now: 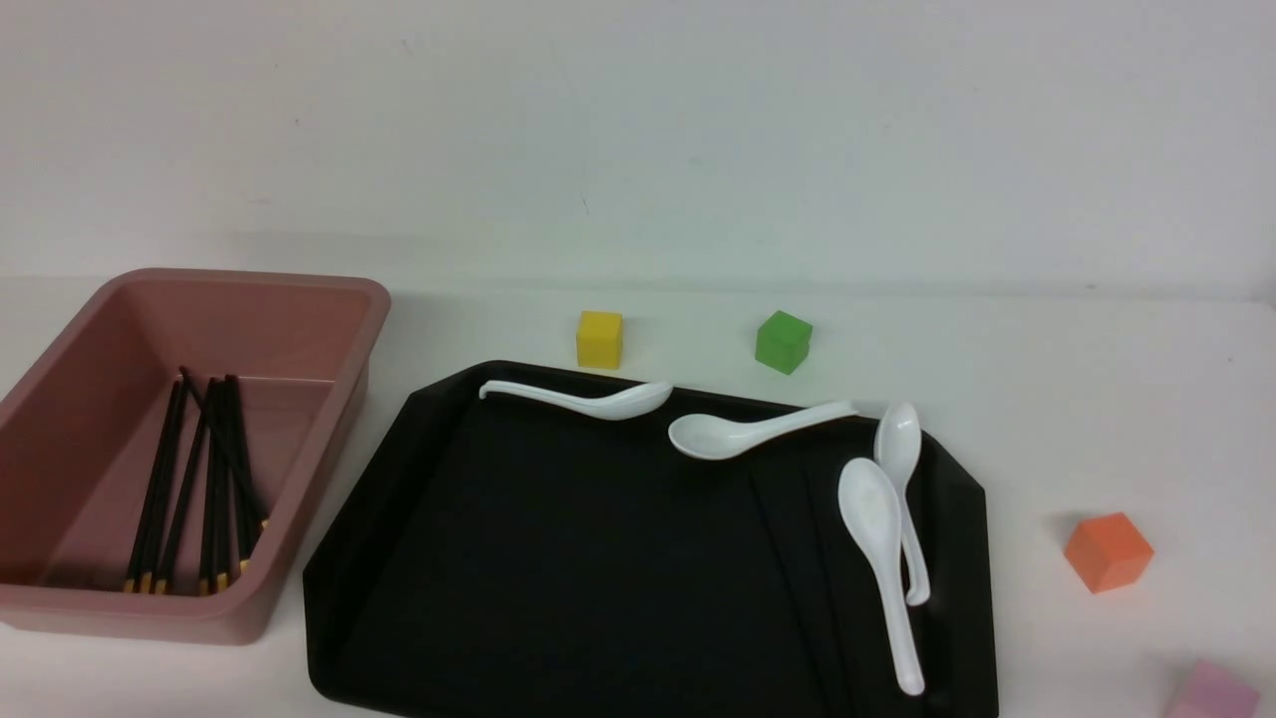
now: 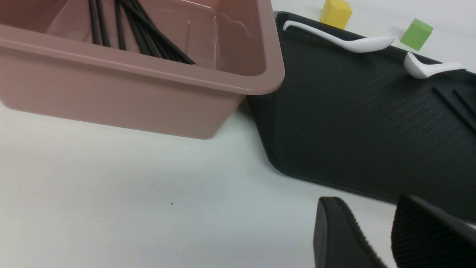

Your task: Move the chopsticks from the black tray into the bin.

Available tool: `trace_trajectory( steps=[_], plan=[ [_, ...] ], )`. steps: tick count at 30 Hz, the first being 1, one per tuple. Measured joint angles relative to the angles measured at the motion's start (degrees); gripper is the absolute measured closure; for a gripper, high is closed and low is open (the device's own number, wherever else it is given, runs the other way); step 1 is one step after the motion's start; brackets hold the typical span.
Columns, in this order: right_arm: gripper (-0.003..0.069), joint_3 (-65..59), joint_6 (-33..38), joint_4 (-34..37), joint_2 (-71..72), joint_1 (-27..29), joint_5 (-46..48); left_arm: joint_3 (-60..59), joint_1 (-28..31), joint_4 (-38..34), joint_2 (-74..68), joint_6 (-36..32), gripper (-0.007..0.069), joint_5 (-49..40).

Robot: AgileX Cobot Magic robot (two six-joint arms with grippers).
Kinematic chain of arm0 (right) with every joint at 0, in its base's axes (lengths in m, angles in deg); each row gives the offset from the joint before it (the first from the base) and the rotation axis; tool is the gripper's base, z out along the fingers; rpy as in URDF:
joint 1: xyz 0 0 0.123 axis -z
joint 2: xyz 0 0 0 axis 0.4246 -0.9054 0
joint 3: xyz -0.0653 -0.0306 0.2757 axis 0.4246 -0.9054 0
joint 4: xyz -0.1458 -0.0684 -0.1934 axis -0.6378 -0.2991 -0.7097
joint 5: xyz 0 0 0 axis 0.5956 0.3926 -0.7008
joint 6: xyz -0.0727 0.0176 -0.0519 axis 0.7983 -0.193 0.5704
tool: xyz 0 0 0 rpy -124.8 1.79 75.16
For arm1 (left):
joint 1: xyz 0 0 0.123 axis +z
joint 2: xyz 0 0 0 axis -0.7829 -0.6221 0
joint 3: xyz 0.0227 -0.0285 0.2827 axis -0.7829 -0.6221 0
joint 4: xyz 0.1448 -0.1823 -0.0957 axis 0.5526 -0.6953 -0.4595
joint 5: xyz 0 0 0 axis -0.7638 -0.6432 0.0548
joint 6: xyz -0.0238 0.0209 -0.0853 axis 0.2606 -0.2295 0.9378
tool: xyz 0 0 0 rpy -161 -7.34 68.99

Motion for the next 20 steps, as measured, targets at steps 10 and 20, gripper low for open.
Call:
trace_trajectory(
  steps=[10, 20],
  plan=[
    [0.0526, 0.00, 0.00, 0.00, 0.00, 0.00, 0.00, 0.00, 0.00, 0.00, 0.00, 0.00, 0.0386, 0.00],
    [0.0513, 0.00, 0.00, 0.00, 0.00, 0.00, 0.00, 0.00, 0.00, 0.00, 0.00, 0.00, 0.0386, 0.00]
  ],
)
